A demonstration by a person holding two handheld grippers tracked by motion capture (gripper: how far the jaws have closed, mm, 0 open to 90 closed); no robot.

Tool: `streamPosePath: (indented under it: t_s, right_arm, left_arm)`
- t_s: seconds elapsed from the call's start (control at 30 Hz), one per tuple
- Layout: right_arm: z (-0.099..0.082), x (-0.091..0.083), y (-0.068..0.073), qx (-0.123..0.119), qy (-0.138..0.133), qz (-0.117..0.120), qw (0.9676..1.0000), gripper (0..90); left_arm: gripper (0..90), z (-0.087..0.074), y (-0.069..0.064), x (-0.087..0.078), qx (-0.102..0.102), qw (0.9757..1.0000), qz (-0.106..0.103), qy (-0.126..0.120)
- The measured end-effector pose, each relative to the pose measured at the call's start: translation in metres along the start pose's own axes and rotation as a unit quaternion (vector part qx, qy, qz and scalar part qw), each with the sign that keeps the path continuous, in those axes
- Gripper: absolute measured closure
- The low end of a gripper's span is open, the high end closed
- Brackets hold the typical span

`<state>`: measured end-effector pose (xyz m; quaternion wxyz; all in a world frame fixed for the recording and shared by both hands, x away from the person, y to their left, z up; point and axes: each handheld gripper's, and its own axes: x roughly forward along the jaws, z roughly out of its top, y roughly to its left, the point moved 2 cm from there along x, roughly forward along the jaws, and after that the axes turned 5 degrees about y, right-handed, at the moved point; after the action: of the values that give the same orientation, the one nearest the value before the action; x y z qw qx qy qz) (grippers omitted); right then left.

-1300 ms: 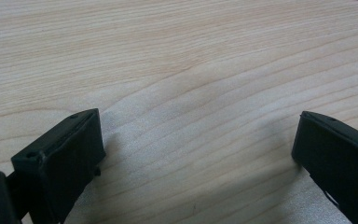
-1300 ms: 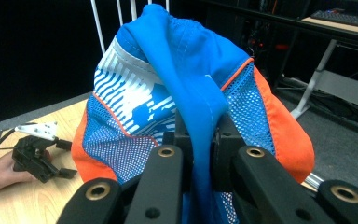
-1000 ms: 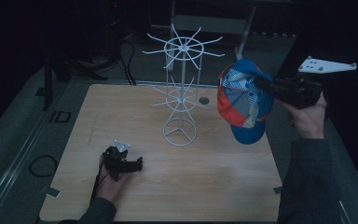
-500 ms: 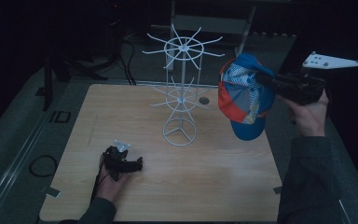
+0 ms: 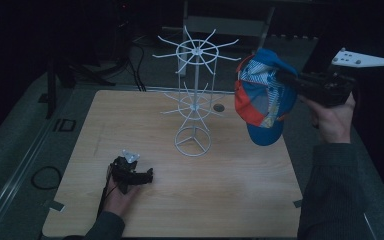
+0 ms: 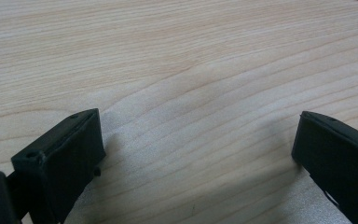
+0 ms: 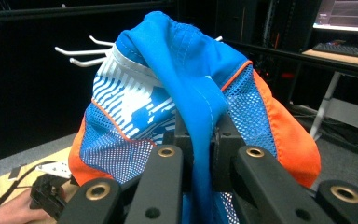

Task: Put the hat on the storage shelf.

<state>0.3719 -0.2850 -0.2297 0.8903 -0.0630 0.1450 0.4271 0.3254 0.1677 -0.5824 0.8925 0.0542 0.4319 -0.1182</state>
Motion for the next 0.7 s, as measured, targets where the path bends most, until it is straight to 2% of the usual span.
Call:
streamPosePath:
  t_s: [0.27, 0.7]
  right_arm:
    - [0.011, 0.0, 0.004, -0.006, -0.014, 0.006, 0.9999, 84.3]
    - [0.021, -0.001, 0.008, -0.002, -0.038, 0.017, 0.9991, 84.2]
  left_arm:
    - [2.5, 0.0, 0.0, 0.0, 0.0, 1.0, 0.0, 0.0]
    - [2.5, 0.0, 0.0, 0.0, -0.001, 1.0, 0.001, 0.0]
